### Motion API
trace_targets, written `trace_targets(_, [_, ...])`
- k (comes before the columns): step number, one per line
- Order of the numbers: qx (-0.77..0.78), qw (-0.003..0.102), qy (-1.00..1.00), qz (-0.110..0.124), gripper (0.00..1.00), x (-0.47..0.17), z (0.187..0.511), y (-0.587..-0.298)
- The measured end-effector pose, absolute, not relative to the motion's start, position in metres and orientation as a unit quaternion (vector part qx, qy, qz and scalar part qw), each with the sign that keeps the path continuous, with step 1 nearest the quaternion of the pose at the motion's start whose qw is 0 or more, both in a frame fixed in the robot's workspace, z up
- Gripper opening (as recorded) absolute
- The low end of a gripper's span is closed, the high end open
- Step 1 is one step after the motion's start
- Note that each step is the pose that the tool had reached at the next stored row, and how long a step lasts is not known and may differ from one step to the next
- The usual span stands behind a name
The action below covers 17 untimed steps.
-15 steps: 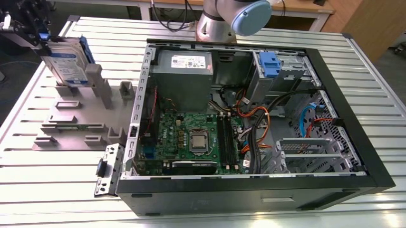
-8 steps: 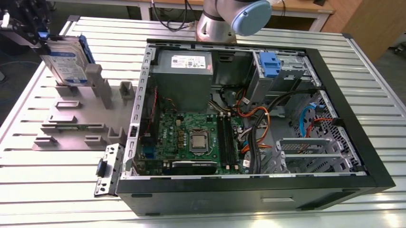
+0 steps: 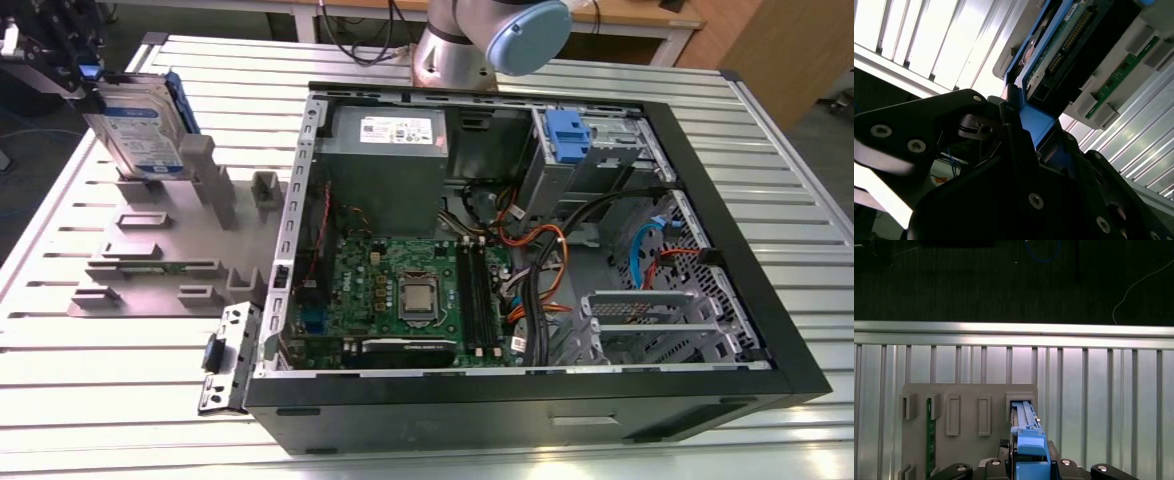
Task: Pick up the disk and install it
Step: 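Pick up the disk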
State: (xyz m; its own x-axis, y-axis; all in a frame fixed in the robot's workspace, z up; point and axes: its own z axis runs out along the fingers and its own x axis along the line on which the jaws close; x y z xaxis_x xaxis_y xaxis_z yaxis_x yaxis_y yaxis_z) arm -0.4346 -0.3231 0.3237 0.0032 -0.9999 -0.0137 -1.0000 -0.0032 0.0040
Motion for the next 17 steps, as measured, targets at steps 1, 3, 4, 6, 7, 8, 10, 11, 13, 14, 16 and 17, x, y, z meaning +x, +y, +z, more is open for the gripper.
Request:
trace_targets(1, [-0.708,0.003,0.706,0.006,0.36,-0.4346,0.3238,-0.3231])
trace_targets(3, [-0.708,0.003,0.706,0.006,0.36,-0.4346,0.3240,-0.3231])
trace_targets(4, [-0.708,0.003,0.706,0.006,0.36,-0.4346,0.3240,-0.3231])
trace_targets(6, [-0.708,0.003,0.706,0.006,0.36,-0.4346,0.3243,-0.3230])
trace_targets(7, [-0.708,0.003,0.706,0.006,0.36,-0.4346,0.3245,-0.3231])
trace_targets(8, [-0.708,0.003,0.706,0.006,0.36,-0.4346,0.3247,-0.3231])
trace_targets(10, [-0.708,0.003,0.706,0.006,0.36,-0.4346,0.3256,-0.3230])
trace_targets(11, [-0.708,0.003,0.706,0.006,0.36,-0.4346,0.3261,-0.3230])
trace_targets(13, [-0.708,0.003,0.706,0.006,0.36,-0.4346,0.3270,-0.3231])
trace_targets(14, [-0.708,0.003,0.706,0.006,0.36,-0.4346,0.3273,-0.3231])
trace_targets(16, [-0.708,0.003,0.706,0.006,0.36,-0.4346,0.3280,-0.3230])
trace_targets(17, [-0.708,0.003,0.706,0.006,0.36,-0.4346,0.3281,-0.3231])
